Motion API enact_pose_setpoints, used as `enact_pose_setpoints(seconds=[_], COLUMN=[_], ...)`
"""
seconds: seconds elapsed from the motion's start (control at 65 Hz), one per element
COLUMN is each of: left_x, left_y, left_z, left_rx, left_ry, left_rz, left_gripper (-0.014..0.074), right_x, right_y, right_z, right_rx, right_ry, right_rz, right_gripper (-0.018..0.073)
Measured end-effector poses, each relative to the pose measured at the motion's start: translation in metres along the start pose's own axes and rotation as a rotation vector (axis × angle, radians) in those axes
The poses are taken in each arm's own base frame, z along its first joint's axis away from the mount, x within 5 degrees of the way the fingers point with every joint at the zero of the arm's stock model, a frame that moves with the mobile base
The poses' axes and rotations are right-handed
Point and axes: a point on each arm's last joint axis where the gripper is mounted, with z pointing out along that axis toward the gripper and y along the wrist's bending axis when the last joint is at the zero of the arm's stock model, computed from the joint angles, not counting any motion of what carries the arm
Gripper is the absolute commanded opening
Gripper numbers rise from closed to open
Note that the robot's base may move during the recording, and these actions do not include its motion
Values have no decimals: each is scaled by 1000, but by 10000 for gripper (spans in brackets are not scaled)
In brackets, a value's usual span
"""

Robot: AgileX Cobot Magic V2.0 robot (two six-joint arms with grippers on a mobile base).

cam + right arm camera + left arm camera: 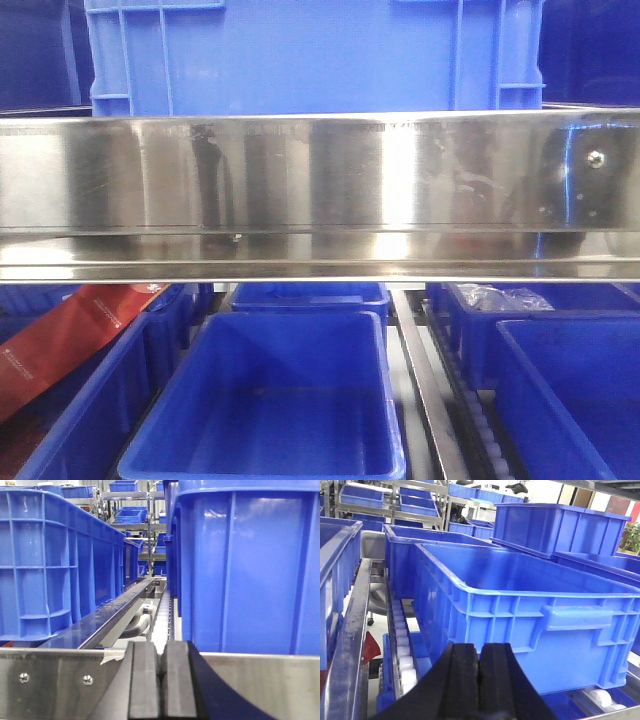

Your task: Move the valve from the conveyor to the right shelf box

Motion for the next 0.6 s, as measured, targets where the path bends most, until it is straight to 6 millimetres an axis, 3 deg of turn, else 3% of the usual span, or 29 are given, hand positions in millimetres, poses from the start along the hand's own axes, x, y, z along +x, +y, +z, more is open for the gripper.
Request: enact_pose_setpoints(seconds=[0.6], left_x=[-1], left_y=[0], left_z=[0], left_rx=[0], left_ry=[-6], left_rz=[0], left_gripper=[-111], right_x=[0], right_y=[0], right_z=[0], right_rx=[0], right_ry=[0], right_rz=[0], right_gripper=[-167])
